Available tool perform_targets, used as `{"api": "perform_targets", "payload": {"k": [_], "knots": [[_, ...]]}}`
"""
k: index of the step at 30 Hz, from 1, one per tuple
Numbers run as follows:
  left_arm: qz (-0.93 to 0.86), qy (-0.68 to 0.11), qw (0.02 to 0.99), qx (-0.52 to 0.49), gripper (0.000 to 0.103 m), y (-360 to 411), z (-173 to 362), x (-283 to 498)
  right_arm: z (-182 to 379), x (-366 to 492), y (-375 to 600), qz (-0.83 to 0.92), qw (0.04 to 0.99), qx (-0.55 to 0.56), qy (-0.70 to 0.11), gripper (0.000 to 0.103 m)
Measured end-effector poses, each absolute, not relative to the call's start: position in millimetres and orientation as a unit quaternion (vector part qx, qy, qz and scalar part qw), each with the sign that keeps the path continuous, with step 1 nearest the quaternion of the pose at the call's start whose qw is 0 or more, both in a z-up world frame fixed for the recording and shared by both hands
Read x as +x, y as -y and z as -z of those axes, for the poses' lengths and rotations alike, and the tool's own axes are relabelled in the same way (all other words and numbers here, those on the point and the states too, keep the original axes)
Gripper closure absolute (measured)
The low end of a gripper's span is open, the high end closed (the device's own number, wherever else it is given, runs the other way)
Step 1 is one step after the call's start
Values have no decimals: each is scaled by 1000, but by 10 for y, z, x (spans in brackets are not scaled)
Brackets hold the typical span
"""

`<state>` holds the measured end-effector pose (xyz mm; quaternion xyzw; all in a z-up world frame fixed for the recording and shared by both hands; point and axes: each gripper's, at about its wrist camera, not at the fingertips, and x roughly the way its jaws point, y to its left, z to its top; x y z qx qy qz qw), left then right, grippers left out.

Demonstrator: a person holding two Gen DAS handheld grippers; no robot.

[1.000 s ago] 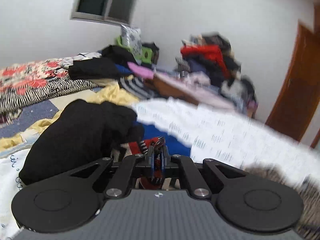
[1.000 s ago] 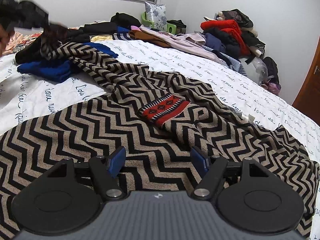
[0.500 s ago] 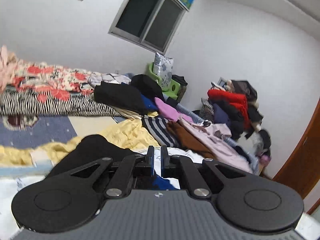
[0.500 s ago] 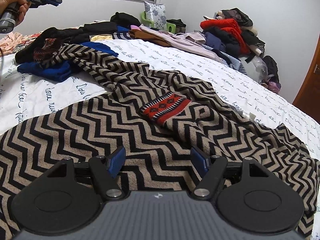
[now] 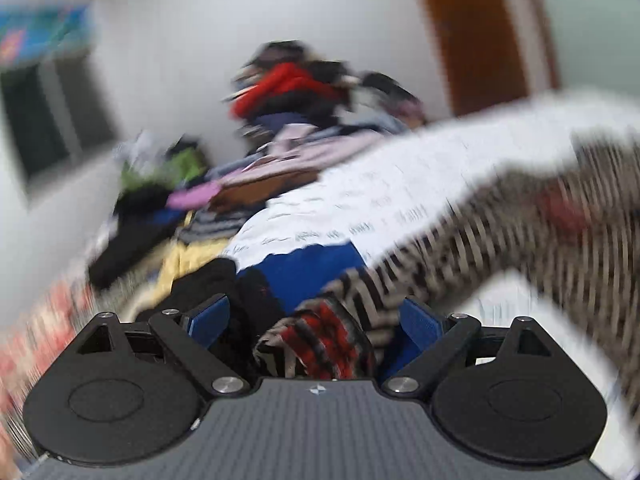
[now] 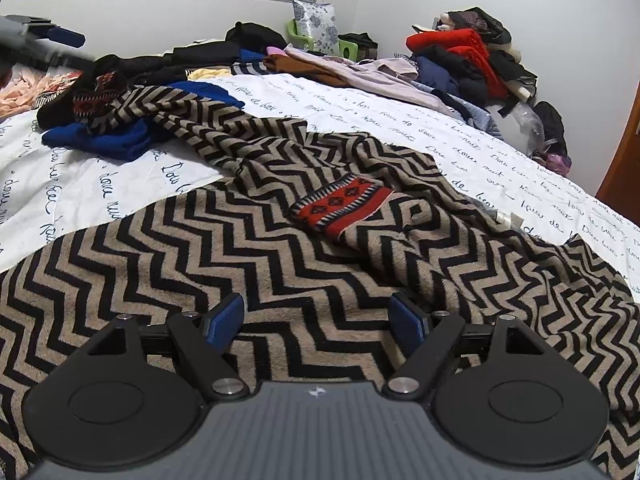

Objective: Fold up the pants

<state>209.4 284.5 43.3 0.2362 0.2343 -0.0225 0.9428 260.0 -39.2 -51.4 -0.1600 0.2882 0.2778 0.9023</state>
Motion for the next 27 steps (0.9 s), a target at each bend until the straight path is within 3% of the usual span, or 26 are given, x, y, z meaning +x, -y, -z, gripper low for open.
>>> {"api": "perform_targets", "payload": {"k": [4,7,8,9,11,12,16,22,27], "knots": [[39,-227,899,371,11,-2581,-98,2099,536,2601,413,-275,903,-152,-294,24],[20,-267,876,400,19,-2563,94,2296,533,2601,443,-272,903,-147,-296,24],[13,-287,875,389,34,-2608,129,2379,529,2597,455,-270,904,-147,-296,24],[5,-304,877,373,57,-2646,130,2443,524,2593,471,-269,905,-146,-296,24],[-13,-330,892,310,80,-2784,59,2522,520,2589,517,-265,906,-144,-296,24],[-14,-330,904,272,84,-2853,-11,2508,523,2590,544,-263,907,-142,-297,23],[-25,-303,938,165,90,-3066,-338,2393,552,2636,631,-261,907,-121,-308,23],[-32,-229,969,-85,91,-3407,-985,2398,535,2634,676,-261,908,-108,-308,23],[-27,-203,959,-196,92,-3290,-1367,2481,472,2623,754,-261,912,-94,-302,23]]}}
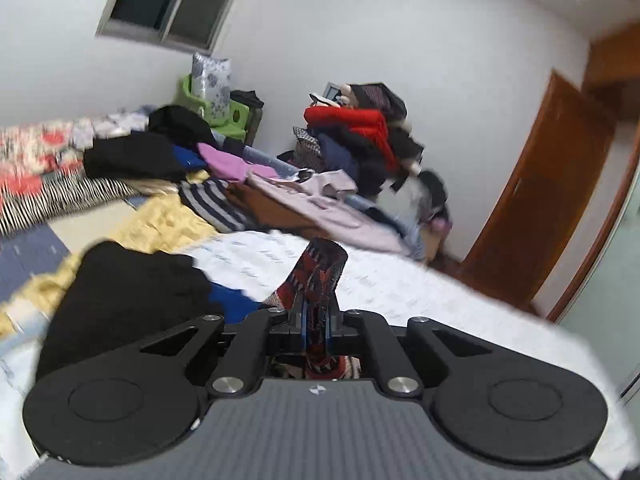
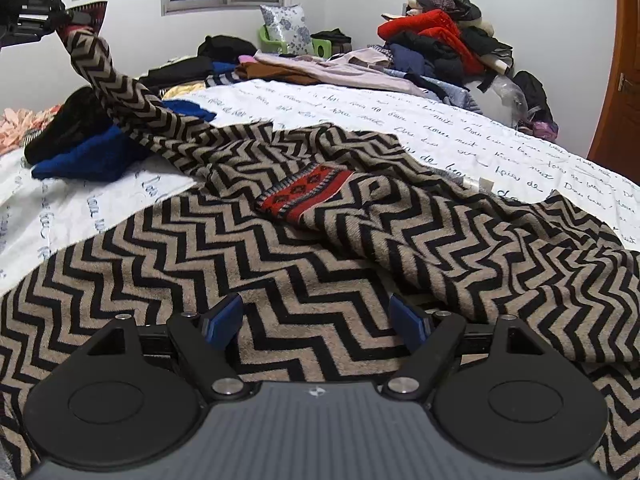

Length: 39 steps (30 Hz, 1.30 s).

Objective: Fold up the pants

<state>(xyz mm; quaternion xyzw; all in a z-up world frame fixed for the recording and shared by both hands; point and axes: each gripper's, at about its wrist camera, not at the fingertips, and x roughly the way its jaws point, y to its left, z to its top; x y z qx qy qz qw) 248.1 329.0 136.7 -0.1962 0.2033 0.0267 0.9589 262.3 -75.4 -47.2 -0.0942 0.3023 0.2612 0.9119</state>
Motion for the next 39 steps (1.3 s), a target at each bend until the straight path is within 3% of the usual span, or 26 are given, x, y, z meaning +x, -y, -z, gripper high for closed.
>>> {"api": "perform_targets", "payload": {"k": [7,12,22,25,28,30,32,39], "knots": [[65,-193,935,-290,92,-2570,-1582,2583,352,2603,877,-264,918,-79,-284,23],[135,-192,932,-276,93,-1605,-1480,2817,304,2567,1135,-246,926,-68,-276,23],[246,-306,895,-213,90,353,-328,3173,328,2559,2238,-135,946,-43,-292,23],[258,-350,886,-160,78,722,-16,3158,374,2529,2555,-105,947,-30,-301,23],[287,-346,887,-101,65,832,71,3049,411,2504,2792,-81,949,-16,-304,23],[286,-327,898,-71,42,713,28,2994,407,2518,2895,-77,949,2,-305,23],[259,-307,915,-43,34,554,-32,2956,375,2526,2955,-87,950,29,-299,23],[161,-289,944,10,32,-298,-147,2980,295,2694,2843,-230,913,180,-286,23]]}}
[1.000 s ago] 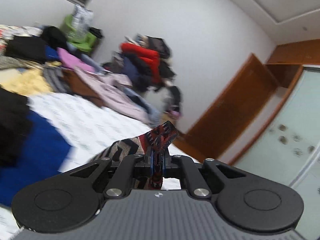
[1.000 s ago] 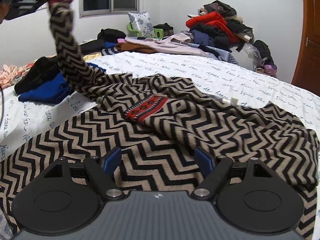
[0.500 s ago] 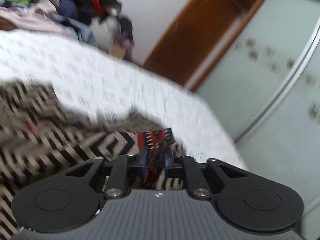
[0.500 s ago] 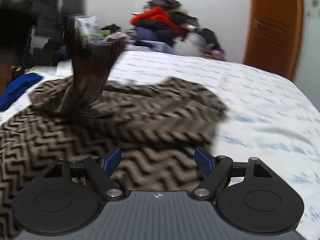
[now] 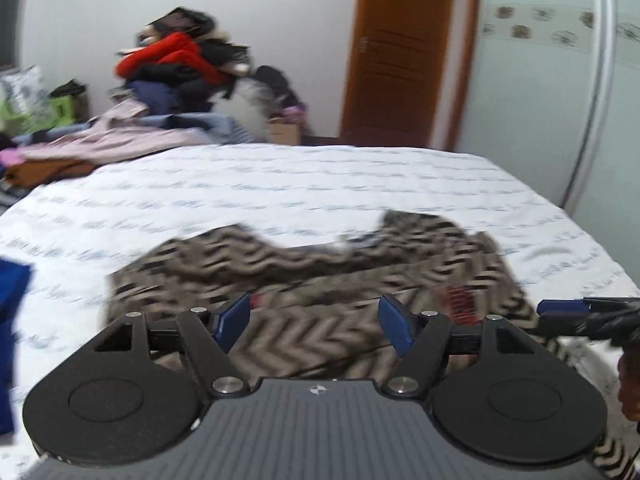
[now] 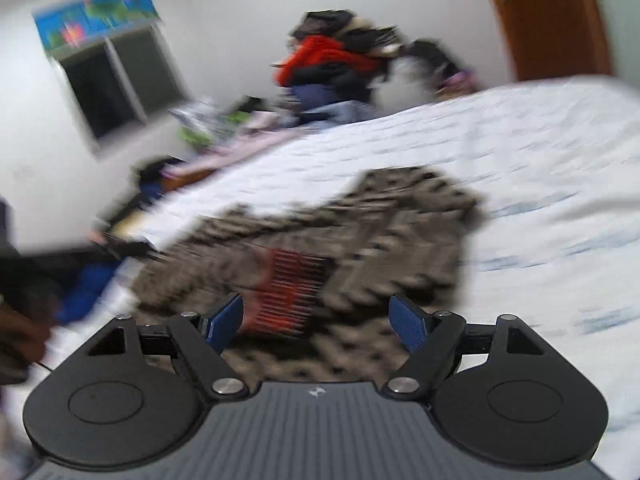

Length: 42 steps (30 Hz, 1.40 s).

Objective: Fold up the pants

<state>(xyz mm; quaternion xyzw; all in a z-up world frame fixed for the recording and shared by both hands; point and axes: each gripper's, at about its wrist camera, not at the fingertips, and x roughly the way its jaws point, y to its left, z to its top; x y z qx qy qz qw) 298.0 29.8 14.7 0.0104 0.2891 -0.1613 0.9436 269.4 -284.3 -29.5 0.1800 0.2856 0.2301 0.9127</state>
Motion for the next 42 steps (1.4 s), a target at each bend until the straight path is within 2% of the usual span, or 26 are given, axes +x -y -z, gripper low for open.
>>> {"api": "perform_targets", "payload": {"k": [9,13,17,20,21,23,24,25,26,29,32,34,37,39,41,42], "knots": [[98,-321,941,-47,29,-889,-115,2969,557,3346,2901,-291,832,343,-324,23],[103,-323,941,-17,25,-908,-98,2925,625,3455,2977,-319,794,402,-325,23],[114,-324,939,12,25,-832,-46,2956,643,3549,2956,-262,814,388,-343,23],[139,-326,934,50,25,-782,-26,2936,692,3582,2943,-296,789,415,-344,24],[145,-323,933,71,25,-758,-20,2915,675,3575,2917,-305,790,408,-342,28],[161,-311,928,125,24,-699,-1,2859,638,3567,2858,-308,798,386,-345,60],[167,-305,926,145,24,-678,7,2833,637,3574,2837,-304,801,378,-351,68],[172,-298,925,164,24,-662,14,2808,654,3586,2823,-303,801,375,-356,82],[177,-291,923,181,23,-650,17,2789,673,3598,2816,-302,800,373,-360,91],[174,-275,921,211,22,-648,5,2776,692,3619,2780,-300,806,355,-366,98],[159,-263,922,234,22,-688,-28,2833,504,3653,2693,-278,845,280,-361,99],[130,-249,928,245,22,-721,-81,2894,187,3656,2628,-259,888,210,-315,99],[108,-229,944,213,21,-820,-213,2947,-333,3457,2651,-276,931,158,-177,100],[120,-225,950,181,12,-889,-254,2954,-541,3298,2748,-296,937,154,-104,100],[140,-233,944,187,11,-872,-214,2938,-551,3262,2808,-292,940,139,-108,100],[152,-238,938,201,11,-841,-164,2915,-473,3302,2835,-291,937,136,-138,100]]}}
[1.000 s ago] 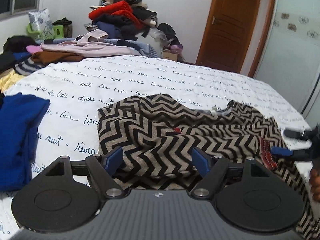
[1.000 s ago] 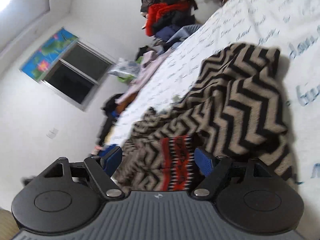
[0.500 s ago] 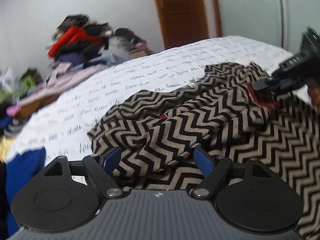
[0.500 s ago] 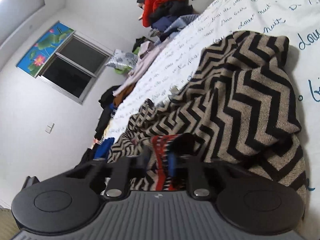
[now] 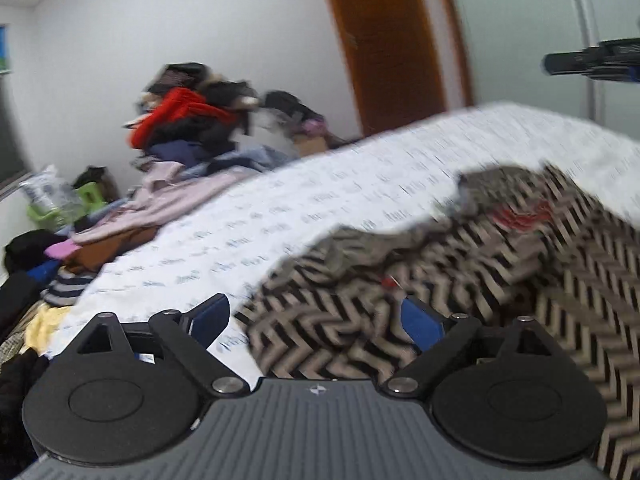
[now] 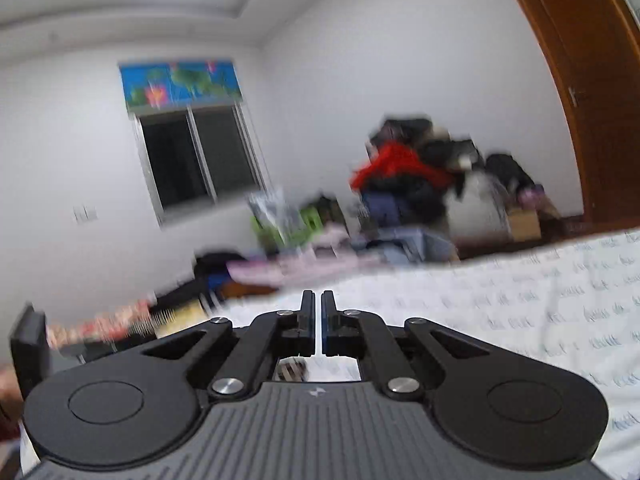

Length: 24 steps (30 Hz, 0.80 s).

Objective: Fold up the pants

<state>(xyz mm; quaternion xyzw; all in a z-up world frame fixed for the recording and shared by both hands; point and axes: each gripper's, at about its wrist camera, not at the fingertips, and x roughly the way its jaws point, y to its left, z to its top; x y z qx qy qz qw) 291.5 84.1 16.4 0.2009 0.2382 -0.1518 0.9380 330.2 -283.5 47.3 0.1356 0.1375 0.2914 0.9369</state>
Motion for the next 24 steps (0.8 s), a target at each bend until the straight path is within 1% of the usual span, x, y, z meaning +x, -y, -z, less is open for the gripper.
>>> {"api": "perform_targets", "payload": {"k": [4,6,7,8,9,10,11,14,16,18,19,20,21,22,23,24], "knots": [[187,-242,913,269,11,-669,106,2799,92,3551,2838,-267,906,165,-284,97],[197,-245,901,299,11,-568,216,2786,311,3632,2784,-254,893,182,-323,92],[201,-244,897,308,11,-535,259,2783,378,3671,2743,-256,884,199,-336,83],[204,-243,893,319,11,-494,290,2788,436,3713,2695,-262,872,222,-347,64],[207,-242,890,327,11,-465,313,2796,481,3756,2662,-266,863,242,-355,49],[209,-239,887,335,11,-432,332,2806,492,3762,2629,-262,860,254,-356,20],[210,-238,885,341,11,-411,345,2821,491,3777,2604,-256,861,260,-354,12],[219,-240,881,343,12,-388,371,2896,422,3824,2506,-240,872,243,-351,13],[237,-257,878,326,16,-392,386,2979,375,3938,2439,-231,881,214,-354,13],[253,-287,874,300,30,-374,409,3107,393,4058,2360,-248,874,203,-366,14],[257,-297,873,288,34,-358,416,3145,392,4080,2358,-264,866,199,-375,18],[261,-305,874,275,41,-351,418,3184,408,4118,2312,-271,863,189,-382,36],[263,-313,874,263,50,-345,414,3213,424,4141,2254,-271,862,172,-392,51],[265,-319,875,251,55,-343,404,3236,438,4145,2212,-272,862,154,-399,82],[266,-322,877,240,65,-347,389,3256,440,4137,2175,-272,865,136,-400,89],[267,-323,879,228,73,-359,366,3271,421,4105,2157,-271,871,119,-391,89]]}}
